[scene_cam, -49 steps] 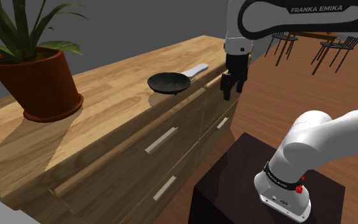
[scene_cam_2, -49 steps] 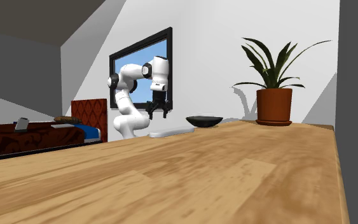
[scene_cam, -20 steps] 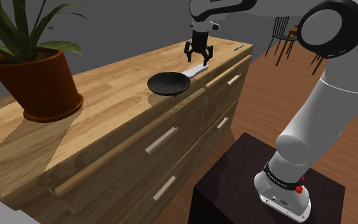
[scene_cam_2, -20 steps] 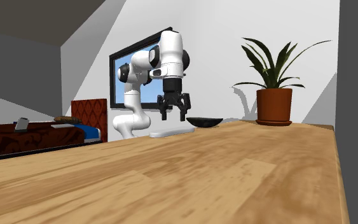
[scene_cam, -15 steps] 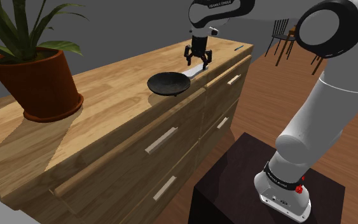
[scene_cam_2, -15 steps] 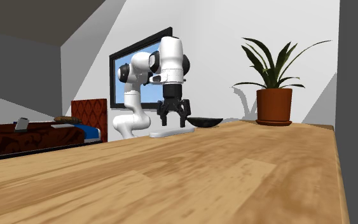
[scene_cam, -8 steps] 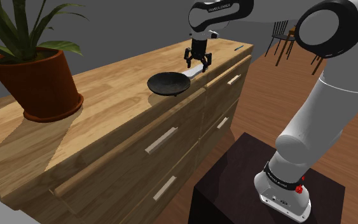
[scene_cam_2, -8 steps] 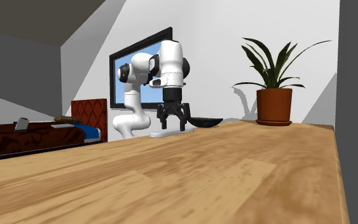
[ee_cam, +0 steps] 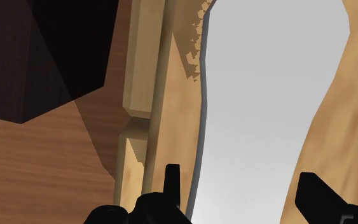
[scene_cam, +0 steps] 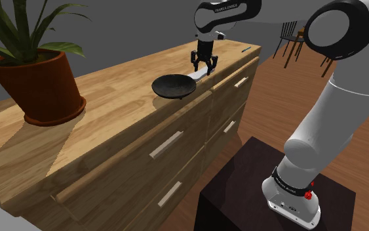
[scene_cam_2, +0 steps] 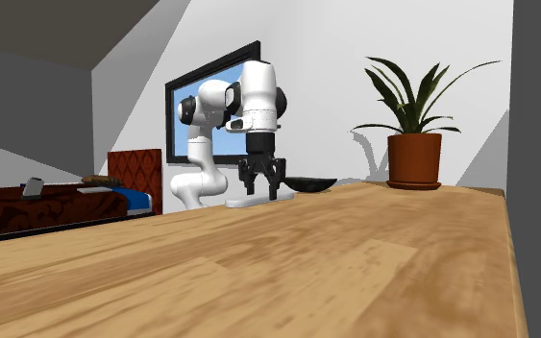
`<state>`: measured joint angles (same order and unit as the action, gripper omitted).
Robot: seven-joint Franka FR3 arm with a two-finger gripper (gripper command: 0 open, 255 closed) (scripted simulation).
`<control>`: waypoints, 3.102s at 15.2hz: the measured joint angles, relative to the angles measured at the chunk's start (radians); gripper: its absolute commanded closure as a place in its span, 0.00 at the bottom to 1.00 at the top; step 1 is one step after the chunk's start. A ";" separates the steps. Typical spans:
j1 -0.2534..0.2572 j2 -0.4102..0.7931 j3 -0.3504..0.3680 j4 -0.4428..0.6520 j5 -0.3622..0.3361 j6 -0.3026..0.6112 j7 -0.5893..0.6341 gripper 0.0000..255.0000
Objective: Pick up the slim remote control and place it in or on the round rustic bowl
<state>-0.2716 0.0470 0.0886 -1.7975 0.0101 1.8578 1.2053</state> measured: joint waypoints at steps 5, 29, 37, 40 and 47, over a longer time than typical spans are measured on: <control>0.000 -0.001 0.000 0.007 0.000 -0.008 0.001 1.00; 0.015 0.021 0.012 0.333 -0.004 -0.312 0.029 1.00; 0.102 -0.066 0.096 0.238 0.005 -0.302 0.200 1.00; 0.137 -0.078 0.133 0.230 0.007 -0.304 0.272 1.00; 0.208 -0.093 0.211 0.215 0.011 -0.301 0.420 1.00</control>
<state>-0.0633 -0.0455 0.2992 -1.5825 0.0207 1.5568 1.6257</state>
